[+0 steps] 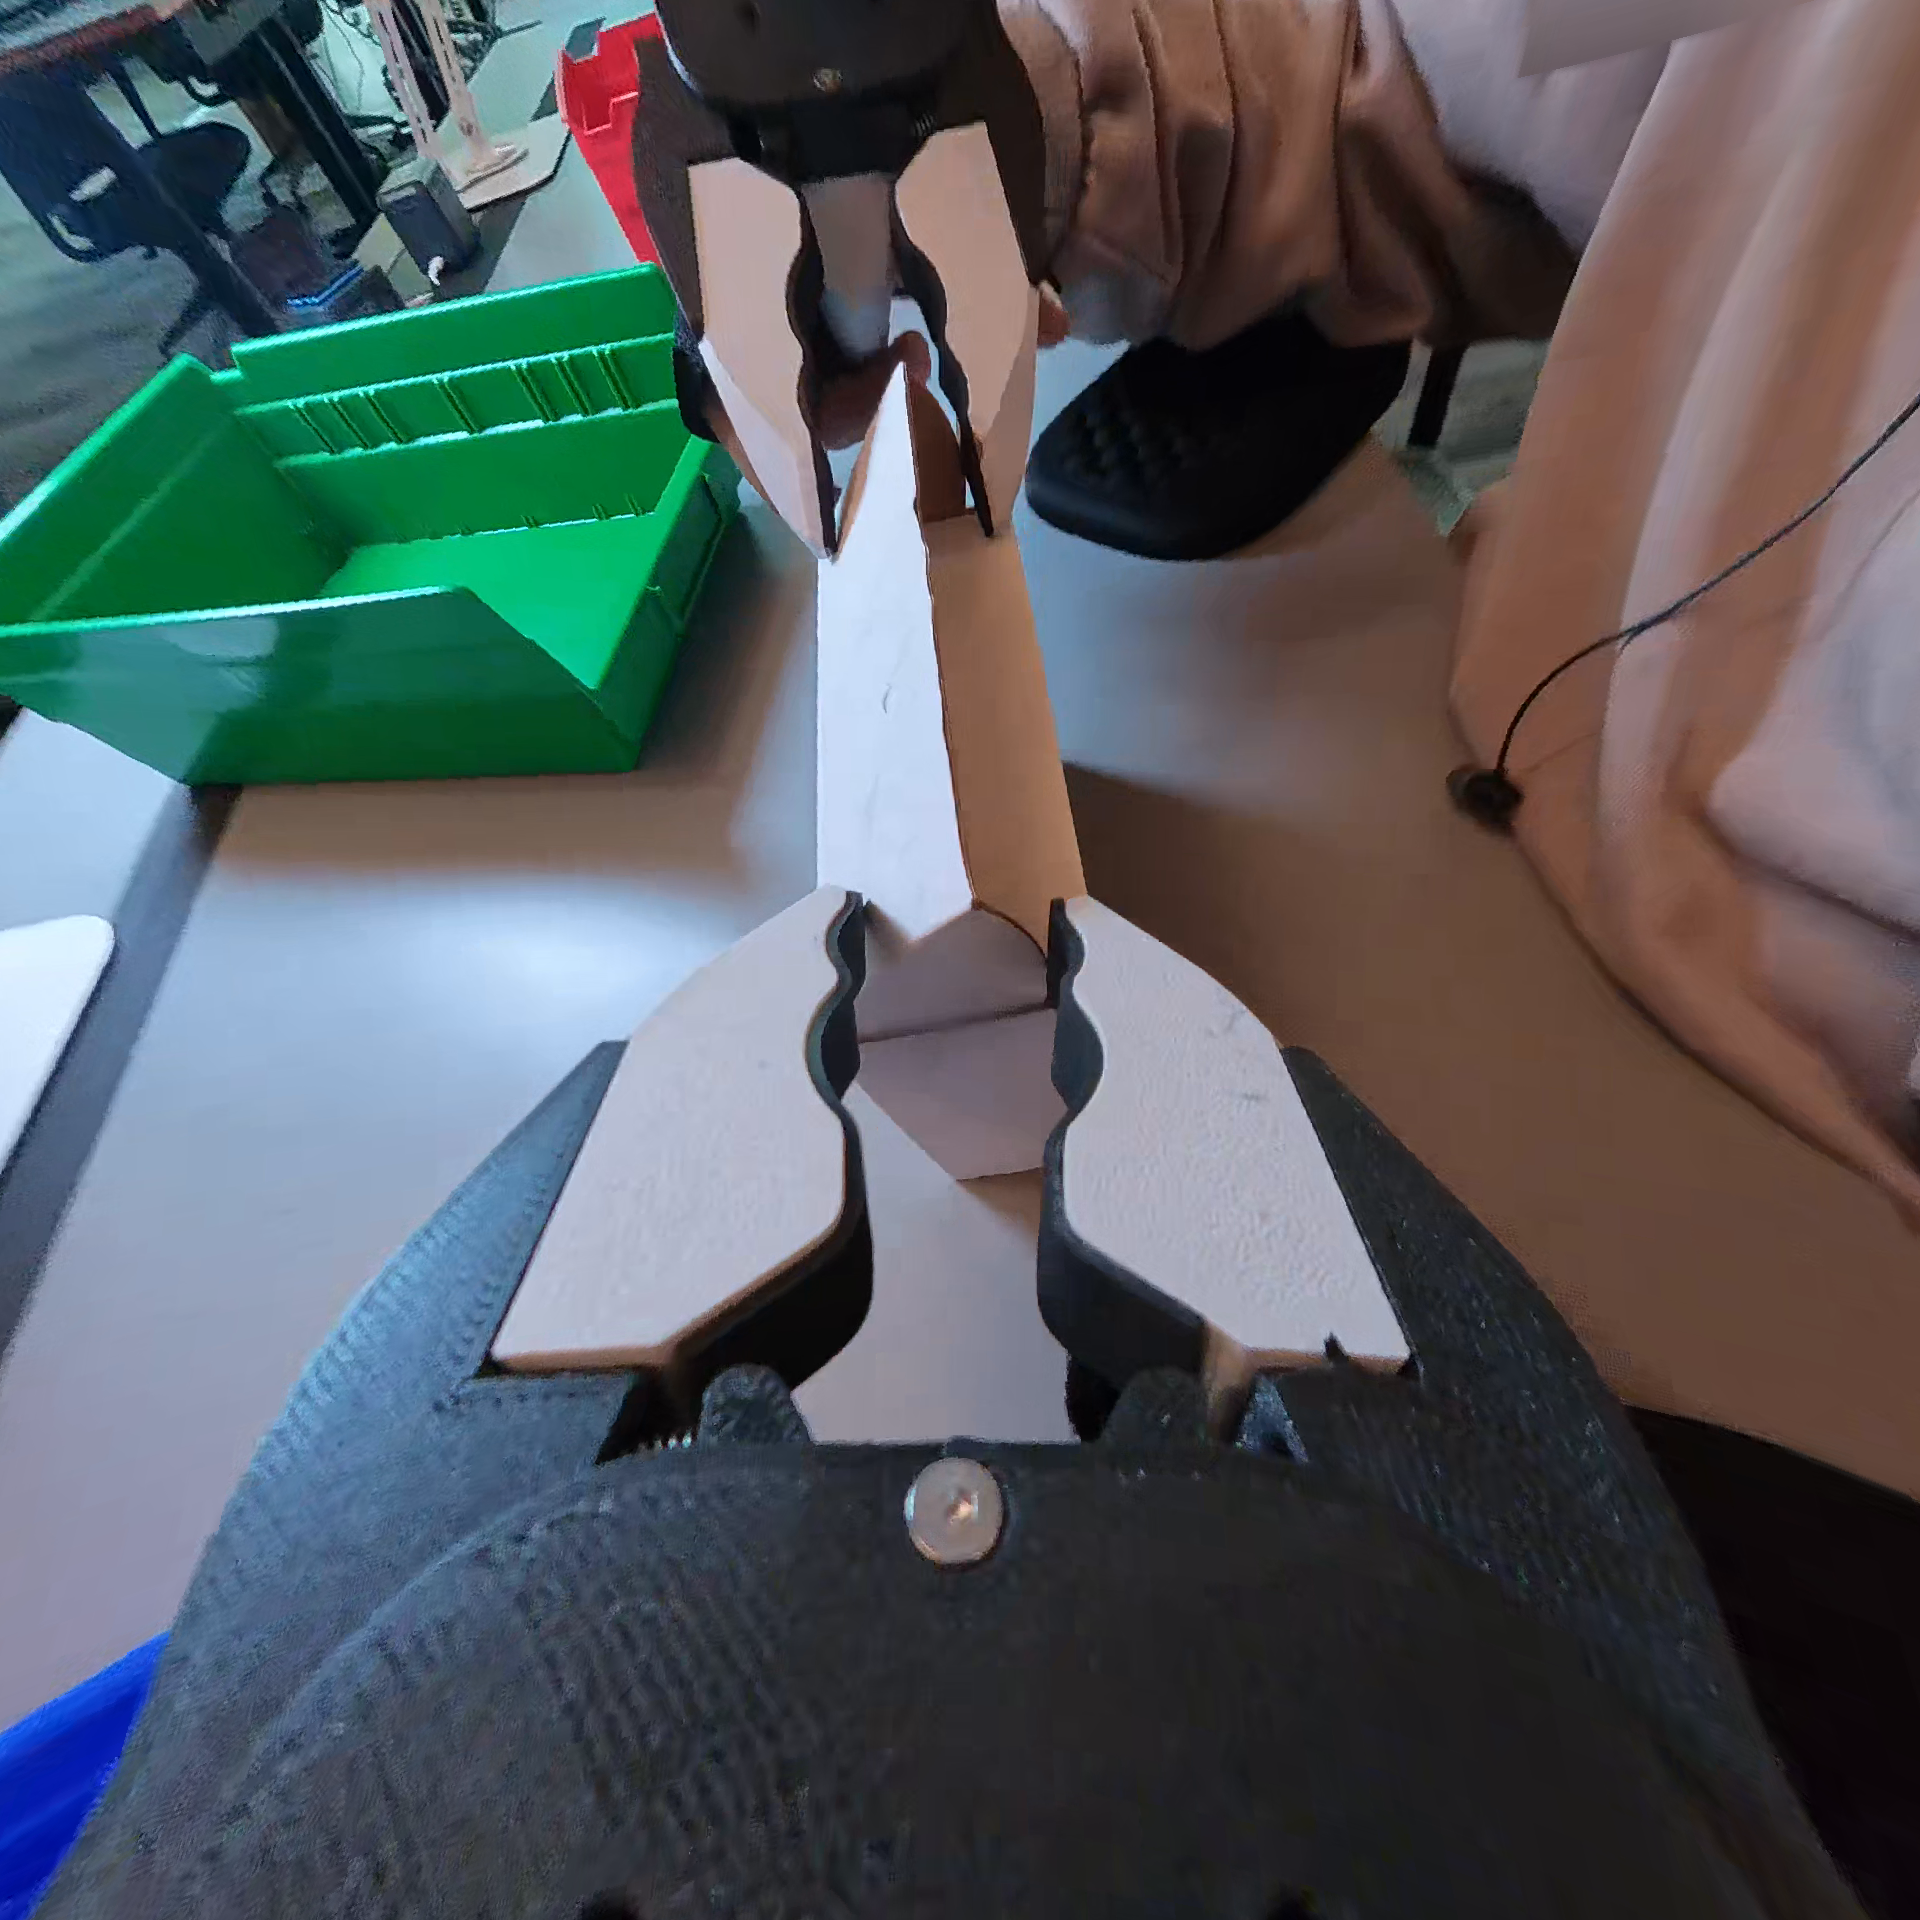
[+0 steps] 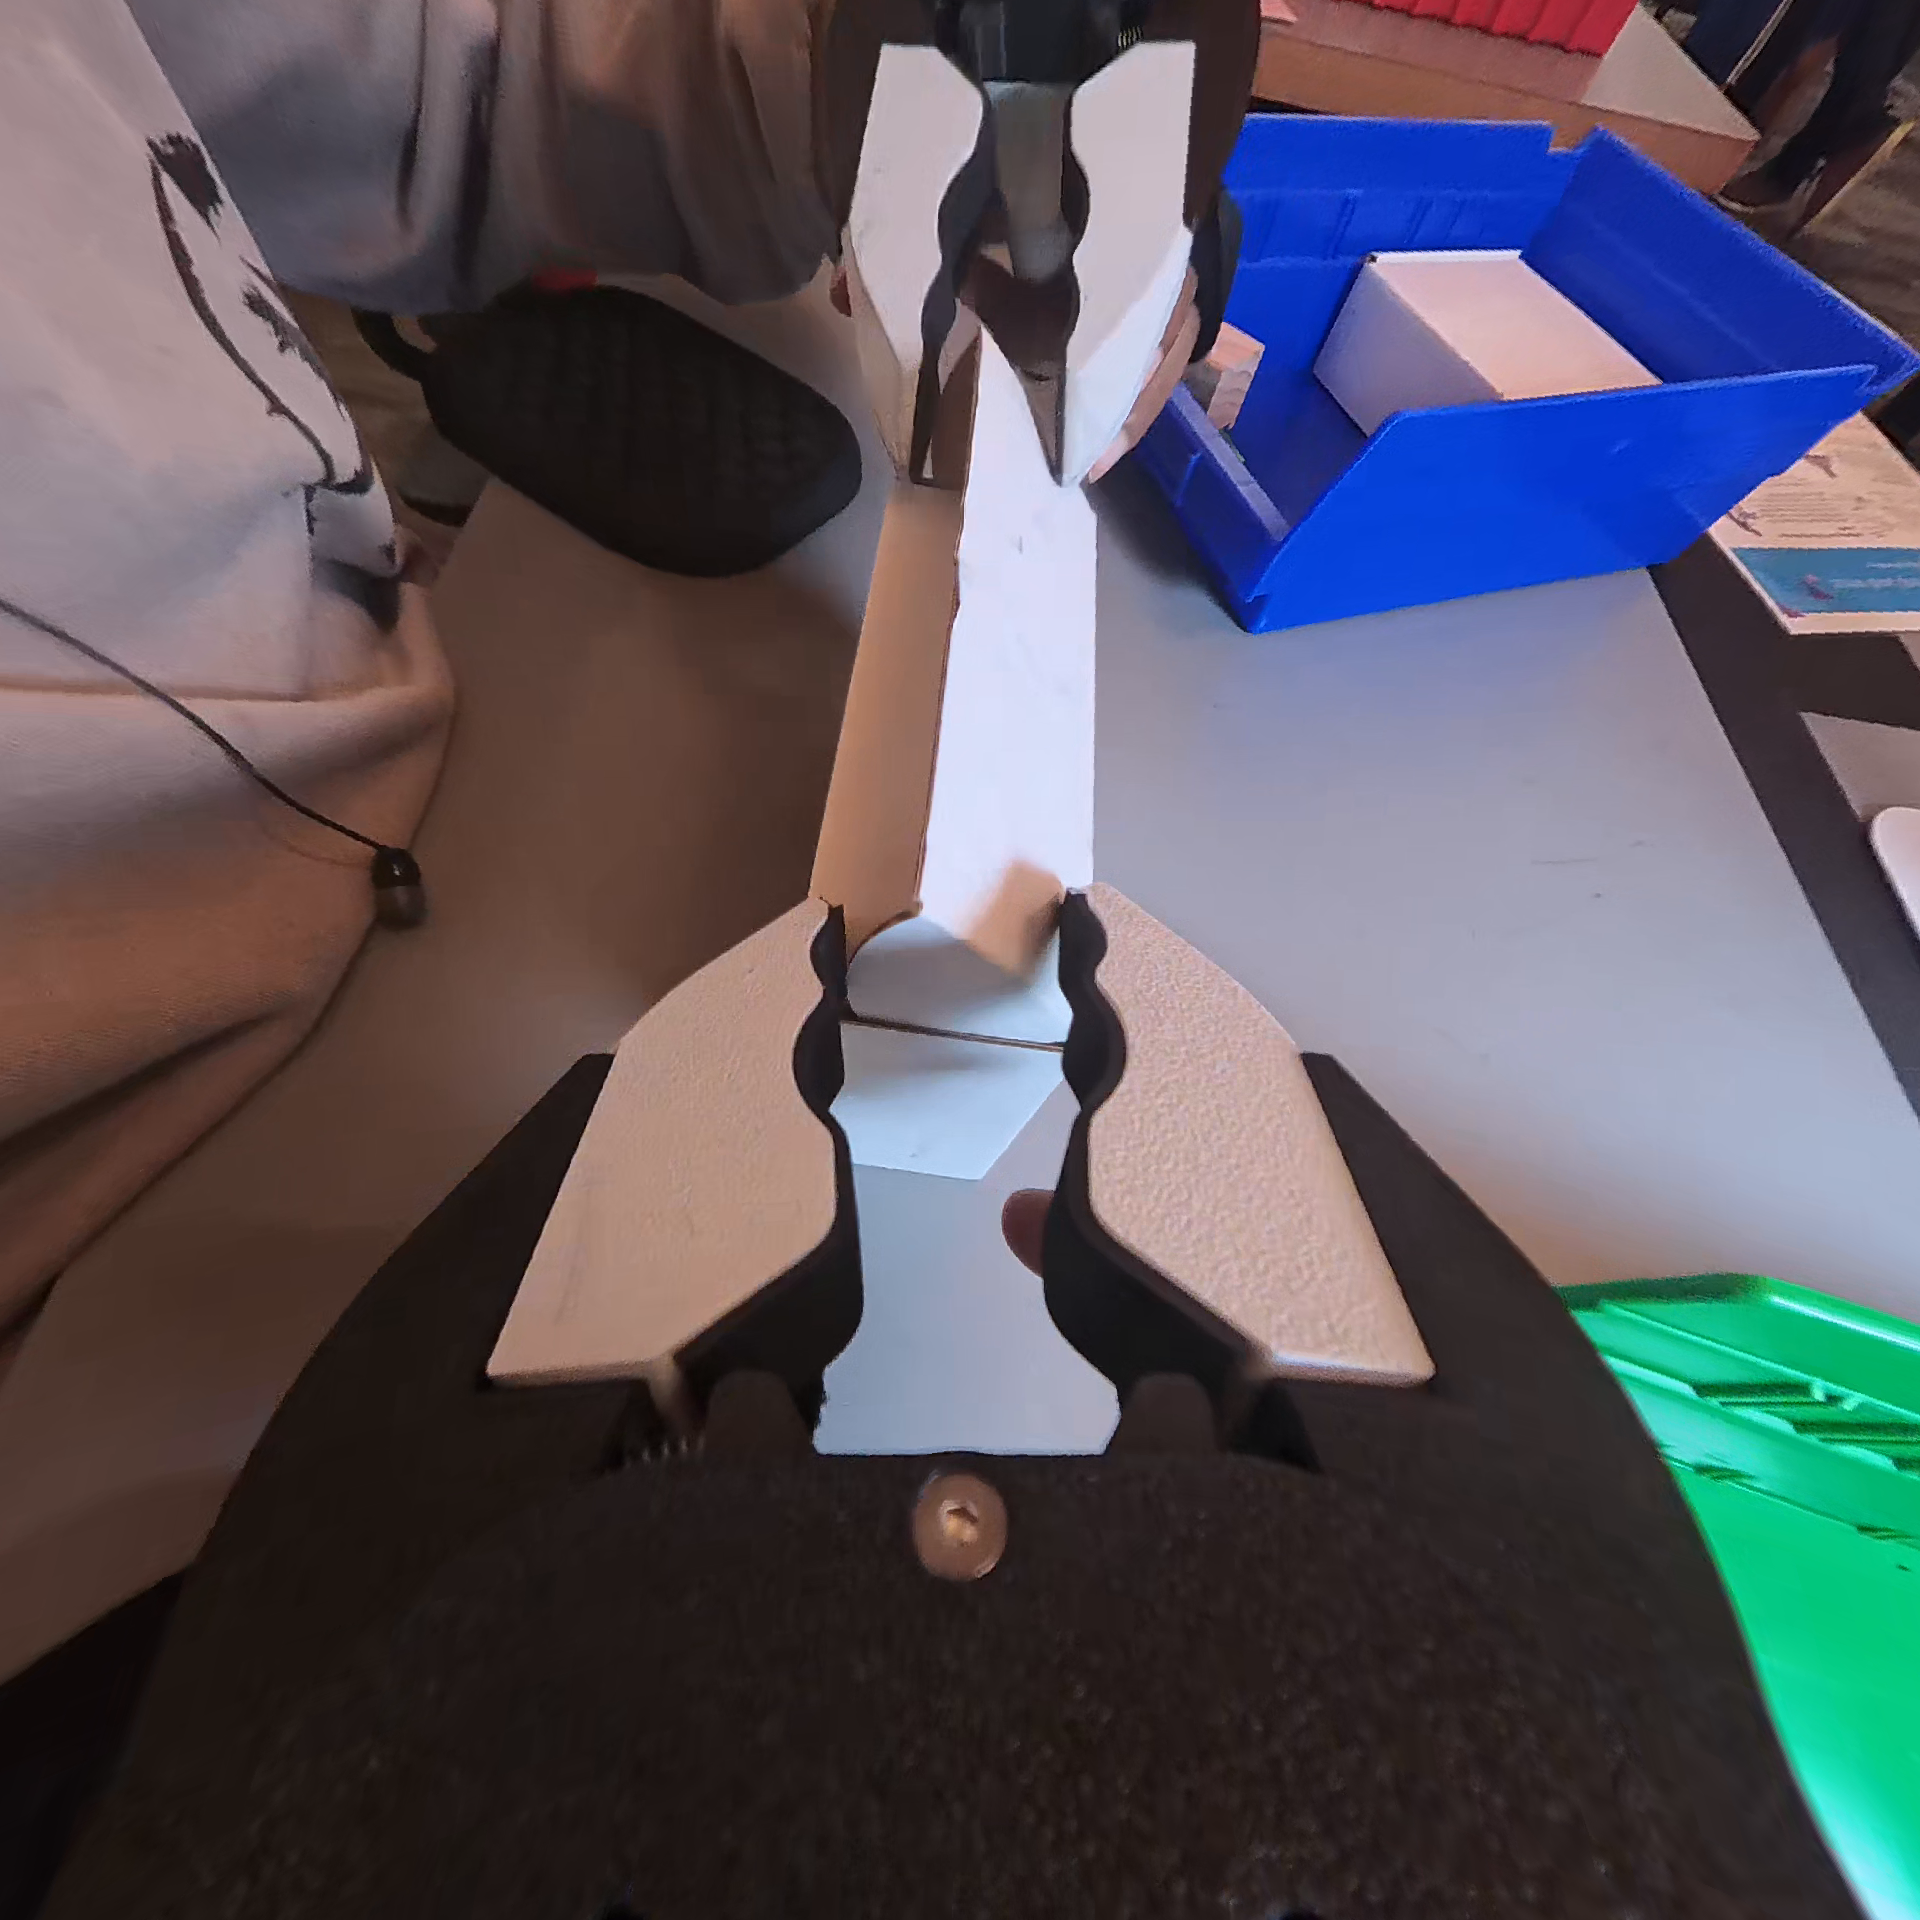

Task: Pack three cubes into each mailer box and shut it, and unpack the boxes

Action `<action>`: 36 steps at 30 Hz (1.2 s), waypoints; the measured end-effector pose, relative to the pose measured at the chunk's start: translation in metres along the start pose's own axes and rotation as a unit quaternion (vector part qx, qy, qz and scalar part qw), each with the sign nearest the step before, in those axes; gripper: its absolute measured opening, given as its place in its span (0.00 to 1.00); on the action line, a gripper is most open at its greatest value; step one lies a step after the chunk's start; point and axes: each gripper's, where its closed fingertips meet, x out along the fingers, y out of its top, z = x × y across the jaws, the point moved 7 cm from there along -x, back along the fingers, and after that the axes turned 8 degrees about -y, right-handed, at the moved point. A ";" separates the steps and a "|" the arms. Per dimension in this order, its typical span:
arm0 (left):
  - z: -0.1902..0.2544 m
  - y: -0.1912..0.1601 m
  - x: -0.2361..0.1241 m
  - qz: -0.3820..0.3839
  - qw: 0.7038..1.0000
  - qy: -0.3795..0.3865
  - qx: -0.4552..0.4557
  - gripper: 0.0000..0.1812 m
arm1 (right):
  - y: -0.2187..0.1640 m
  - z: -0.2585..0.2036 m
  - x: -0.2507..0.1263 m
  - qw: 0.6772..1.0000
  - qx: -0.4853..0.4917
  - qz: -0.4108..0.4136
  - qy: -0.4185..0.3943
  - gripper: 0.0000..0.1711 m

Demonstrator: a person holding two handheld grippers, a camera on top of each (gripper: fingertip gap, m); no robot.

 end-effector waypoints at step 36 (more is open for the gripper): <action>0.048 -0.027 0.029 -0.272 0.877 0.262 0.297 0.41 | -0.023 -0.056 0.008 0.909 -0.334 -0.064 -0.242 0.42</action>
